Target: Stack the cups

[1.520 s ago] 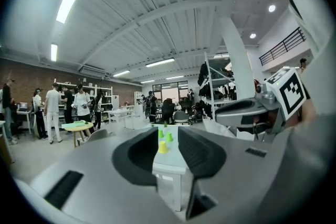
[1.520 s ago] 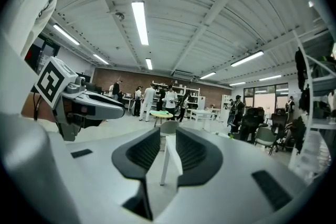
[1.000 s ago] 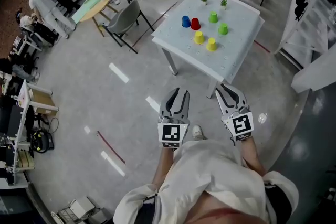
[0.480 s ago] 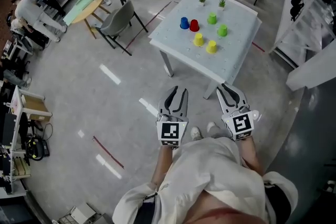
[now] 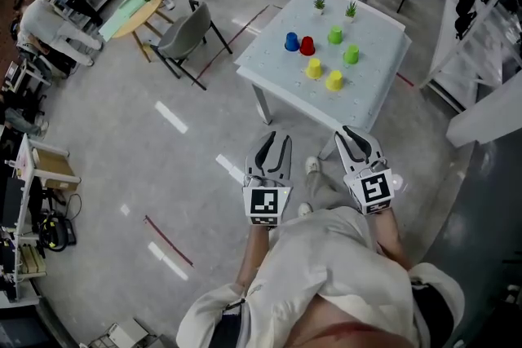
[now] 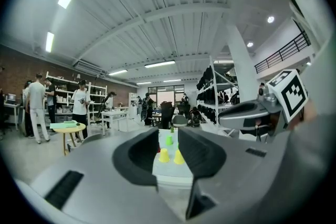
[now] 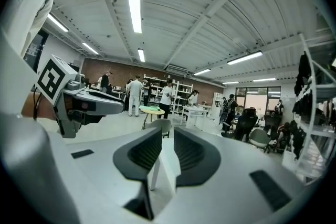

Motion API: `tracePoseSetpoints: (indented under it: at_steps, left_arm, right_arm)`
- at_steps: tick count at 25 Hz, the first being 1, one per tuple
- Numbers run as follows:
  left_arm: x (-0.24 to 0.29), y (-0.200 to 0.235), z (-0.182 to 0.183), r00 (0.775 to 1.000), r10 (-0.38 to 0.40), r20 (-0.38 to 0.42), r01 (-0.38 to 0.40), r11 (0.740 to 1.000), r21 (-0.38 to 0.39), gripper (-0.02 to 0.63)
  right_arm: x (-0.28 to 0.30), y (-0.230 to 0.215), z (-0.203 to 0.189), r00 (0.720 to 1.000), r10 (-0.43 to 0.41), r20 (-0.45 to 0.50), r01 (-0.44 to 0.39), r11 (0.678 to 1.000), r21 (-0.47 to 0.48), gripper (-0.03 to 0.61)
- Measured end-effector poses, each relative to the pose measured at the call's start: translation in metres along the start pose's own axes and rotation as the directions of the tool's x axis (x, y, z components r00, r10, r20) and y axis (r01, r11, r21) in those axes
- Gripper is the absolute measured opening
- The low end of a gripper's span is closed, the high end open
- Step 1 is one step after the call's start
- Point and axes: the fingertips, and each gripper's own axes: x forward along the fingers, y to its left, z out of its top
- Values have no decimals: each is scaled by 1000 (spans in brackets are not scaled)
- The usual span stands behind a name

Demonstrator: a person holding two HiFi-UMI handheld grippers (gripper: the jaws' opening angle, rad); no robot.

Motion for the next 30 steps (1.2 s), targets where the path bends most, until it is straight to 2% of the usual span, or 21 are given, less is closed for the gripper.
tracePoseSetpoints:
  at_steps: [8,30]
  left_arm:
    - [39,14,6,1000,-3,-2,3,1000,15,110]
    - [203,70,18,998,24,-66,-22,999,39,110]
  right_arm:
    - [38,-29,4,1000,-2,18,2,1000,9,64]
    - [173,-139,4,999,46,9,-46,997,61,61]
